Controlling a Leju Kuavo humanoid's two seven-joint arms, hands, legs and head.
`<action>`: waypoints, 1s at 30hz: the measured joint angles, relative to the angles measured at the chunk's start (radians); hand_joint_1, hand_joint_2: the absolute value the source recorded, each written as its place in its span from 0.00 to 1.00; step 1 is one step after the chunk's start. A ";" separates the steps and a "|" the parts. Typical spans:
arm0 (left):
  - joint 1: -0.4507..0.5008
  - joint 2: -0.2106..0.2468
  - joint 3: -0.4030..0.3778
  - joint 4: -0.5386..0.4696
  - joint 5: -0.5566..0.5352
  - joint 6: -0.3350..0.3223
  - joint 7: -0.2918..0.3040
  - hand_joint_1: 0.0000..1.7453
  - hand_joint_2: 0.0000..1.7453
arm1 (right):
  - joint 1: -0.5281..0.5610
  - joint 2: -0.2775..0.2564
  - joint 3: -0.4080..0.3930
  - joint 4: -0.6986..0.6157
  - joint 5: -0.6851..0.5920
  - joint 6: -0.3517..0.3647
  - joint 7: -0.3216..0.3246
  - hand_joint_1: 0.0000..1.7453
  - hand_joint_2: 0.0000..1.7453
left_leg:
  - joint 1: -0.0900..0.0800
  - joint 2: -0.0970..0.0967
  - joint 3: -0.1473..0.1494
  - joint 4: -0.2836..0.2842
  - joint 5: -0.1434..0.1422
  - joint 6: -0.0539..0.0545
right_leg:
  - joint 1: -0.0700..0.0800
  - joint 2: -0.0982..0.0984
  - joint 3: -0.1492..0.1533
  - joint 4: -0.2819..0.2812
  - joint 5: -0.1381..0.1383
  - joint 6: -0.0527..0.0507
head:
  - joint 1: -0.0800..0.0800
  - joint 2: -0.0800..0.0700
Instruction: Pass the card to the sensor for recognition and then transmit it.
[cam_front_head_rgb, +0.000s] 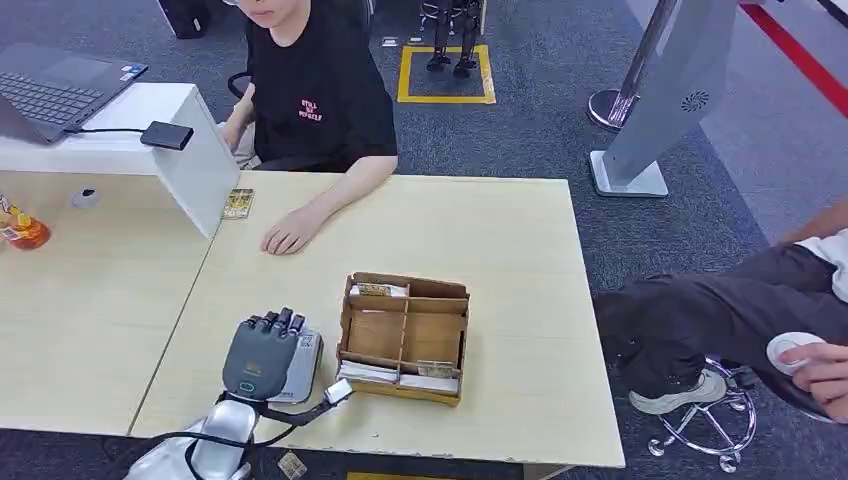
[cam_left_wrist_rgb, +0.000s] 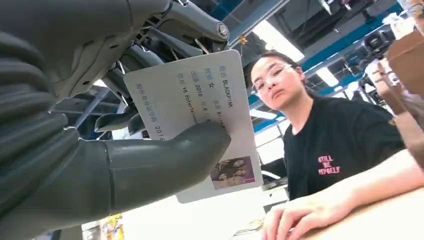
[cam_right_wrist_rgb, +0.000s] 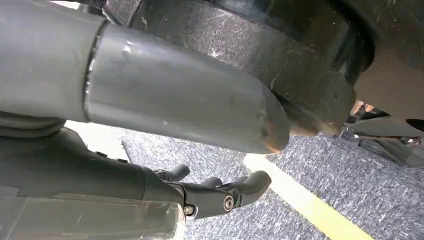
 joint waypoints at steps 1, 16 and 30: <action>0.000 0.000 0.001 0.002 0.000 0.000 -0.008 1.00 1.00 | 0.000 0.000 -0.001 0.000 0.002 0.000 0.000 0.00 0.00 | 0.000 0.000 0.000 0.000 0.000 0.000 | 0.000 0.000 0.000 0.000 0.000 0.000 | 0.000 0.000; 0.032 -0.017 0.079 0.060 0.000 -0.067 -0.221 1.00 1.00 | -0.001 -0.005 -0.016 0.001 0.010 0.001 0.000 0.00 0.00 | 0.000 0.000 0.000 0.000 0.000 0.000 | 0.000 0.000 0.000 0.000 0.000 0.000 | 0.000 0.000; 0.030 -0.041 0.092 0.103 0.000 -0.112 -0.222 1.00 1.00 | -0.001 -0.009 -0.024 0.001 0.010 0.003 -0.002 0.00 0.00 | 0.000 0.000 0.000 0.000 0.000 0.000 | 0.000 0.000 0.000 0.000 0.000 0.000 | 0.000 0.000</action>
